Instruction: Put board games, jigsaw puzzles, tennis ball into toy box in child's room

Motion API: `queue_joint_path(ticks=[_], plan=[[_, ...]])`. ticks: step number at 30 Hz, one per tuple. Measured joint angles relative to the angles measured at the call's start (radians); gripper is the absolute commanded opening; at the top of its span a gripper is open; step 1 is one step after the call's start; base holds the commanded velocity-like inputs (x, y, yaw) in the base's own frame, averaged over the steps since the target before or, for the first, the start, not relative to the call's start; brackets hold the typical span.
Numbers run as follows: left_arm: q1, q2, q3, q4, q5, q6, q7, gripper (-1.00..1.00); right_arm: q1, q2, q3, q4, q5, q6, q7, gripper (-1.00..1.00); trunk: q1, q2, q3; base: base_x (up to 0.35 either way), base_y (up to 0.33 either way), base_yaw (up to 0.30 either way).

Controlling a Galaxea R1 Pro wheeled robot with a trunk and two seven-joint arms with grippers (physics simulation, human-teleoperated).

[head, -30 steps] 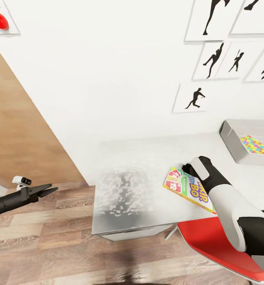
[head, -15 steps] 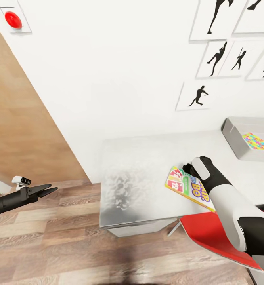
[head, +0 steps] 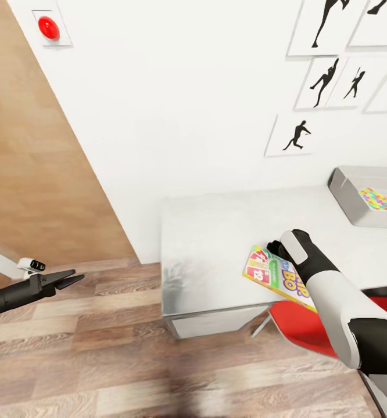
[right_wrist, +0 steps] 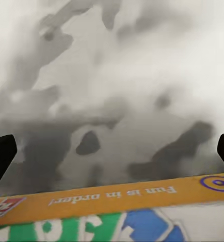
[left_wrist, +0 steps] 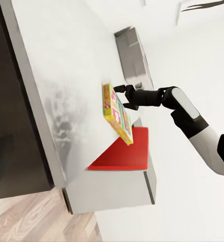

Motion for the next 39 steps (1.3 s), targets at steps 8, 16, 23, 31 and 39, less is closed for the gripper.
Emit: queue_joint_path(ticks=[8, 16, 23, 31, 39], plan=[[0.0, -0.001, 0.0, 0.0, 0.0, 0.0, 0.0, 1.0, 0.0, 0.0, 0.0, 0.003, 0.0, 0.002, -0.001, 1.0, 0.0, 0.0, 0.0, -0.057, 0.088, 0.0], [0.0, -0.002, 0.0, 0.0, 0.0, 0.0, 0.001, 1.0, 0.0, -0.001, -0.001, 0.005, -0.001, 0.003, -0.001, 1.0, 0.0, 0.0, 0.0, -0.116, 0.064, 0.0], [0.0, -0.002, 0.0, 0.0, 0.0, 0.0, 0.0, 1.0, 0.0, -0.001, -0.001, 0.005, 0.001, 0.004, -0.001, 1.0, 0.0, 0.0, 0.0, -0.067, 0.111, 0.0], [0.0, -0.002, 0.0, 0.0, 0.0, 0.0, 0.0, 1.0, 0.0, -0.001, -0.001, 0.005, 0.0, 0.004, -0.001, 1.0, 0.0, 0.0, 0.0, -0.026, 0.093, 0.0], [0.0, -0.002, 0.0, 0.0, 0.0, 0.0, 0.0, 1.0, 0.0, -0.001, -0.002, 0.005, 0.001, 0.0, -0.001, 1.0, 0.0, 0.0, 0.0, -0.003, 0.015, 0.0]])
